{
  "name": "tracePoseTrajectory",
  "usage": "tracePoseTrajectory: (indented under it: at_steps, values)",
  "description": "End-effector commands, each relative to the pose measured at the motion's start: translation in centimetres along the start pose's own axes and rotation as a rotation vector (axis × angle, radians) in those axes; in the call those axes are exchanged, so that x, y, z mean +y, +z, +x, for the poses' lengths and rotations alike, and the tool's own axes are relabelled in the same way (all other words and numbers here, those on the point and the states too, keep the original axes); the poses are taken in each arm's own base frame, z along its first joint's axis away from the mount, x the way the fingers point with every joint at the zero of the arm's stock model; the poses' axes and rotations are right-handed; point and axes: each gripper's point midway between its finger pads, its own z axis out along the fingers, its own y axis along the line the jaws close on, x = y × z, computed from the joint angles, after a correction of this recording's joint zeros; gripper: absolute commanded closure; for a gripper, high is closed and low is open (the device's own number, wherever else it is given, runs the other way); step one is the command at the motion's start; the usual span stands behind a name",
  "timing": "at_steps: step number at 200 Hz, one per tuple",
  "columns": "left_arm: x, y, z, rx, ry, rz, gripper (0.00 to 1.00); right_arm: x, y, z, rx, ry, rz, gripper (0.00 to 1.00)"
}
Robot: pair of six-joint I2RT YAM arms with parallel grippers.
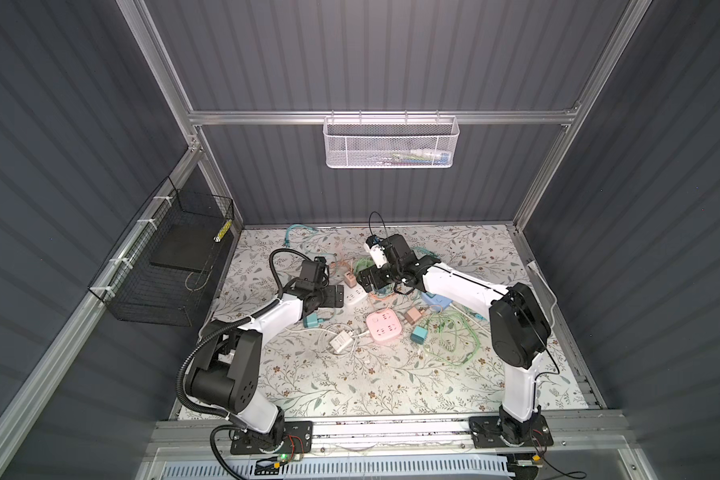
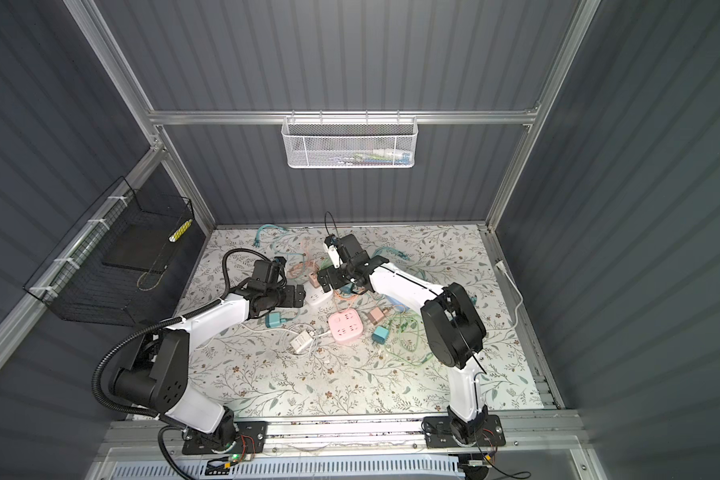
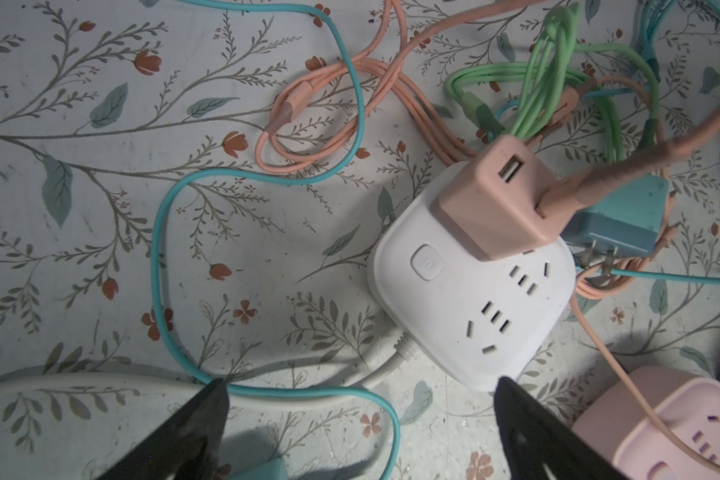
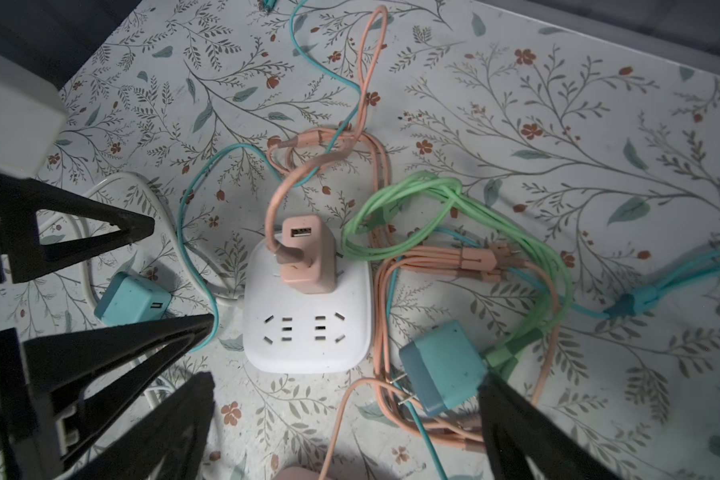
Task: Pull the plug off the socket
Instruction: 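Move the right gripper onto the pink charger and close on it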
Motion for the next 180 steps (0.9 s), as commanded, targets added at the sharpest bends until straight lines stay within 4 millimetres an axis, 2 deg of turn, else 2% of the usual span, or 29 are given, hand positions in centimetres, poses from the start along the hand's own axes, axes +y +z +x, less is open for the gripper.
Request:
tracePoseTrajectory:
  at_steps: [1, 61, 111, 180]
  values:
    - [0.7, -0.7, -0.4, -0.025, -0.033, -0.016, 0.00, -0.8, 1.8, 0.5, -0.012, -0.040, 0.056, 0.01]
    - [1.2, -0.7, -0.2, -0.020, -0.037, -0.026, 0.00, 0.3, 4.6, 1.7, 0.011, -0.068, 0.056, 0.03]
    - [1.3, -0.4, -0.2, -0.014, -0.035, -0.029, 0.00, 1.0, 6.3, 2.5, 0.035, -0.077, 0.103, 0.11]
    - [1.6, -0.3, 0.0, -0.009, -0.038, -0.034, 0.00, 1.3, 7.9, 1.9, 0.027, -0.051, 0.091, 0.20]
